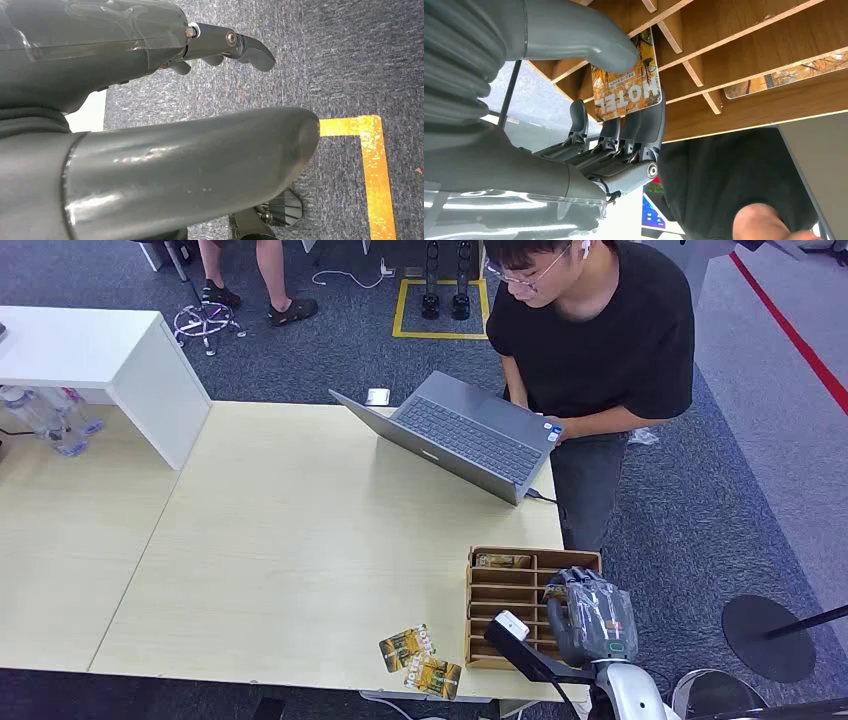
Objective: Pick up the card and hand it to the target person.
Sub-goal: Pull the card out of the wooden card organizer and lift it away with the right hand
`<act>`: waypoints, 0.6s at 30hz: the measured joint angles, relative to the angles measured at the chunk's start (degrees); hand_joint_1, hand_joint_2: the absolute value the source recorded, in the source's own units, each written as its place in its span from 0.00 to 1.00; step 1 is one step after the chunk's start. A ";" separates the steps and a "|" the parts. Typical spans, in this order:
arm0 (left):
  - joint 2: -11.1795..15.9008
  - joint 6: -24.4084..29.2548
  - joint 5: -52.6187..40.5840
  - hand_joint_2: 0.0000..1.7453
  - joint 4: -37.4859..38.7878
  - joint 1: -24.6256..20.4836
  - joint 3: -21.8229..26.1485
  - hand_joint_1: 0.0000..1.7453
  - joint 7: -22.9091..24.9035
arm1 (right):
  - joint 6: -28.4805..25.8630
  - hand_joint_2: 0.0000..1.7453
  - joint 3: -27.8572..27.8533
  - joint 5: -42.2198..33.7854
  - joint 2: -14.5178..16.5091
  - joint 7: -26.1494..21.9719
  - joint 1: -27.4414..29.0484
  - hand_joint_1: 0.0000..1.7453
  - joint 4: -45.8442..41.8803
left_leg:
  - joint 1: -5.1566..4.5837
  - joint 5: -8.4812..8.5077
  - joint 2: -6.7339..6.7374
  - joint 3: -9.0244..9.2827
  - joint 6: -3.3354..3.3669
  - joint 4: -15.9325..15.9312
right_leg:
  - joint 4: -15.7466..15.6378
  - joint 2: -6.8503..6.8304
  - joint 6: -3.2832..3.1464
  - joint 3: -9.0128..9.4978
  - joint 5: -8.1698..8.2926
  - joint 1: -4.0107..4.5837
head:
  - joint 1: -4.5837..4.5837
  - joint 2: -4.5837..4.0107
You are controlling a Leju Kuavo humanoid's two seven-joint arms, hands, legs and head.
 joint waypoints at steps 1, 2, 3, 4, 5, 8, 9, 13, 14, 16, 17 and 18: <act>0.00 0.01 0.00 0.00 0.00 0.00 0.00 0.00 0.00 | 0.00 1.00 0.00 -0.01 0.00 0.00 -0.02 0.63 0.00 | 0.00 0.00 0.00 0.00 0.00 0.00 | 0.00 0.00 0.00 0.00 0.00 0.00 | 0.00 0.00; 0.00 0.02 0.00 0.00 0.01 0.00 0.00 0.00 0.00 | 0.00 1.00 0.02 0.00 0.00 0.01 -0.05 0.64 0.01 | 0.00 0.00 0.00 0.00 0.00 0.00 | 0.00 0.00 0.00 0.00 0.00 0.00 | 0.01 0.00; 0.00 0.04 0.00 0.00 0.01 0.00 0.00 0.00 0.00 | 0.00 1.00 0.04 0.00 0.00 0.02 -0.10 0.65 0.02 | 0.00 0.00 0.00 0.00 0.00 0.00 | 0.00 0.00 0.00 0.00 0.00 0.00 | 0.01 0.00; 0.00 0.05 0.00 0.00 0.00 0.00 0.00 0.00 0.00 | 0.00 1.00 0.06 0.00 0.00 0.03 -0.17 0.65 0.05 | 0.00 0.00 0.00 0.00 0.00 0.00 | 0.00 0.00 0.00 0.00 0.00 0.00 | 0.01 0.00; 0.00 0.05 0.00 0.00 0.00 0.00 0.00 0.00 0.00 | 0.00 1.00 0.08 0.00 0.00 0.04 -0.26 0.66 0.10 | 0.00 0.00 0.00 0.00 0.00 0.00 | 0.00 0.00 0.00 0.00 0.00 0.00 | 0.01 0.00; 0.00 0.07 0.00 0.00 0.00 0.00 0.00 0.00 0.00 | 0.03 1.00 0.12 0.00 0.00 0.04 -0.49 0.68 0.30 | 0.00 0.00 0.00 0.01 0.00 0.00 | 0.00 0.00 0.00 0.00 0.00 0.00 | 0.01 0.00; 0.00 0.08 0.00 0.00 0.00 0.00 0.00 0.00 0.00 | 0.05 1.00 0.13 0.00 0.00 0.04 -0.54 0.69 0.35 | 0.00 0.00 0.00 0.01 0.00 0.00 | 0.00 0.00 0.00 0.00 0.00 0.00 | 0.01 0.00; 0.00 0.16 0.00 0.00 0.00 0.00 0.00 0.00 0.02 | 0.15 1.00 0.19 0.00 0.00 0.04 -0.76 0.75 0.46 | 0.00 0.00 0.00 0.01 0.00 0.00 | 0.00 0.00 0.00 0.00 0.00 0.00 | 0.00 0.00; 0.00 0.19 0.00 0.00 0.01 0.00 0.00 0.00 0.02 | 0.19 1.00 0.21 0.00 0.00 0.04 -0.79 0.76 0.49 | 0.00 0.00 0.00 0.01 0.00 0.00 | 0.00 0.00 0.00 0.00 0.00 0.00 | 0.01 0.00; 0.00 0.21 0.00 0.00 0.01 0.00 0.00 0.00 0.02 | 0.24 1.00 0.25 0.00 0.00 0.04 -0.81 0.77 0.53 | 0.00 0.00 0.00 0.01 0.00 0.00 | 0.00 0.00 0.00 0.00 0.00 0.00 | -0.01 0.00; 0.00 0.22 0.00 0.00 0.00 0.00 0.00 0.00 0.02 | 0.27 1.00 0.26 0.00 0.00 0.04 -0.81 0.78 0.55 | 0.00 0.00 0.00 0.01 0.00 0.00 | 0.00 0.01 0.00 0.00 0.00 0.00 | 0.00 0.00; 0.00 0.22 0.00 0.00 0.00 0.00 0.00 0.00 0.02 | 0.29 1.00 0.27 0.00 -0.01 0.04 -0.82 0.79 0.55 | 0.00 0.00 0.00 0.02 0.00 0.00 | 0.00 0.01 0.00 0.01 0.00 0.00 | 0.00 0.00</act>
